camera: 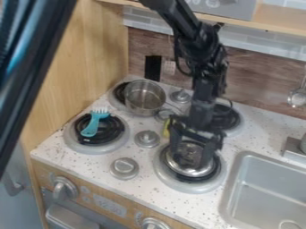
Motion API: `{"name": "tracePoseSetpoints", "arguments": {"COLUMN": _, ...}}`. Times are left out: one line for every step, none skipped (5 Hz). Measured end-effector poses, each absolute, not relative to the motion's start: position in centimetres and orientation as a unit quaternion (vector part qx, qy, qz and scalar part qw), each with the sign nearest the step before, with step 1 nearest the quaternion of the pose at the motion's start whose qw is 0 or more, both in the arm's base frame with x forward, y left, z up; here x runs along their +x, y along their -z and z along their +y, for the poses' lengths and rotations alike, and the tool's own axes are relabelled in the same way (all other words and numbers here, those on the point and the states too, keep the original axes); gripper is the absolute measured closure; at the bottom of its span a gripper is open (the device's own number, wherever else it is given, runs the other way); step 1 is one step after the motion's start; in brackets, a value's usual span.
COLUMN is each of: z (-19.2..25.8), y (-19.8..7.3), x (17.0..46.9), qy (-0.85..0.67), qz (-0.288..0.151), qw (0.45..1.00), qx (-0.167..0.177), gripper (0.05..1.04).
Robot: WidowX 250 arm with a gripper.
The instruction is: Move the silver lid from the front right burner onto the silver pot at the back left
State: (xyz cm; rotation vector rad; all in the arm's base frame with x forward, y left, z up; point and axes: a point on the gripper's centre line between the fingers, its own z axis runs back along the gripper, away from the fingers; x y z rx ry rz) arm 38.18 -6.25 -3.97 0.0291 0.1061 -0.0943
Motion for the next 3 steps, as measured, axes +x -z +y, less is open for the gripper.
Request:
{"name": "tracePoseSetpoints", "arguments": {"z": -6.34, "y": 4.09, "x": 38.83, "qy": 0.041, "qz": 0.046, "qw": 0.998, "qx": 0.015, "gripper": 0.085}}
{"name": "tracePoseSetpoints", "arguments": {"z": -6.56, "y": 4.17, "x": 39.40, "qy": 0.043, "qz": 0.042, "qw": 0.998, "qx": 0.010, "gripper": 0.140}}
{"name": "tracePoseSetpoints", "arguments": {"z": -6.44, "y": 4.08, "x": 39.58, "qy": 0.046, "qz": 0.040, "qw": 0.998, "qx": 0.014, "gripper": 0.418}}
